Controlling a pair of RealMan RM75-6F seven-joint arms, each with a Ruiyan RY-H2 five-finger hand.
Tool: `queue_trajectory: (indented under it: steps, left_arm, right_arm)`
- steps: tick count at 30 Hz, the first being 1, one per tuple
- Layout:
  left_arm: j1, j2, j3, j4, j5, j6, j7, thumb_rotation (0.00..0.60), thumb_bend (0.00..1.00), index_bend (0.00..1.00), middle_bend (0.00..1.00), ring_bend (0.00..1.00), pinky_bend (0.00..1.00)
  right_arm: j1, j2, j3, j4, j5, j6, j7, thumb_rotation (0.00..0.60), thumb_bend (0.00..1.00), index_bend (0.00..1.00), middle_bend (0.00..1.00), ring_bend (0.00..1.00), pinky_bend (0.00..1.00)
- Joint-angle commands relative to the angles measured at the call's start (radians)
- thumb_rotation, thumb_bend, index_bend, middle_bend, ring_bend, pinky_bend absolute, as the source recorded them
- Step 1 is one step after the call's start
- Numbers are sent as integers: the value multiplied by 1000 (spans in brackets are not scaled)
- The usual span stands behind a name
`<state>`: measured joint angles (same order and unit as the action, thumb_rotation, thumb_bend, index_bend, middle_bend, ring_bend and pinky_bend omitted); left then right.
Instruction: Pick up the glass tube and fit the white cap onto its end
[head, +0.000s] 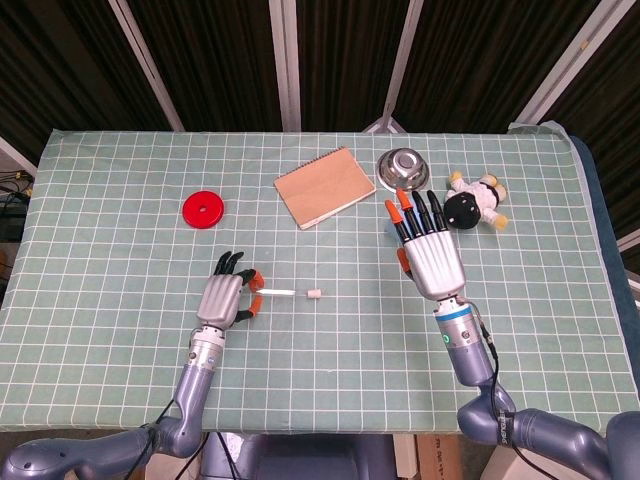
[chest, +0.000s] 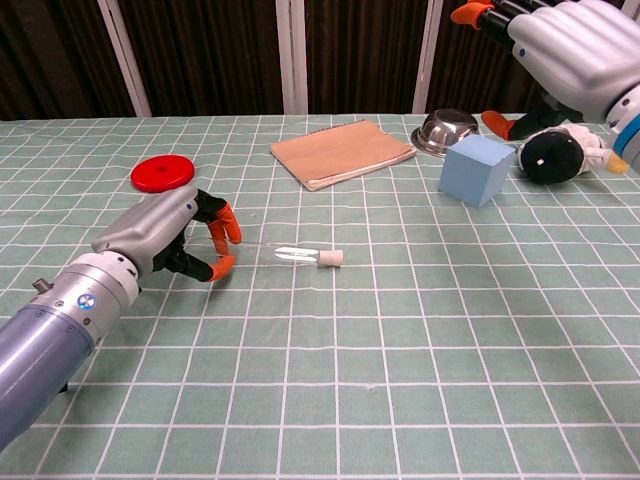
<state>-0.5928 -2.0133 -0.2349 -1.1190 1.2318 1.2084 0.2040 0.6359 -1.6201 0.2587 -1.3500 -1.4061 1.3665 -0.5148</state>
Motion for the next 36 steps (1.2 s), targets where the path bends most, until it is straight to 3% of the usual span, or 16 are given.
queue_trajectory:
  steps: [1, 16, 36]
  left_arm:
    - [4, 5, -3, -10, -19, -8, 39, 600, 708, 496, 506, 101, 0]
    - [13, 30, -19, -77, -111, -18, 236, 600, 684, 449, 444, 96, 0]
    - [22, 128, -39, -273, -168, 21, 374, 600, 451, 274, 216, 21, 0]
  right_arm:
    - [-3, 0, -1, -6, -1, 4, 6, 600, 425, 0, 0, 0, 0]
    - [-12, 2, 2, -34, -6, 16, 25, 600, 426, 0, 0, 0, 0]
    - [-29, 29, 0, -104, -15, 32, 4, 600, 426, 0, 0, 0, 0]
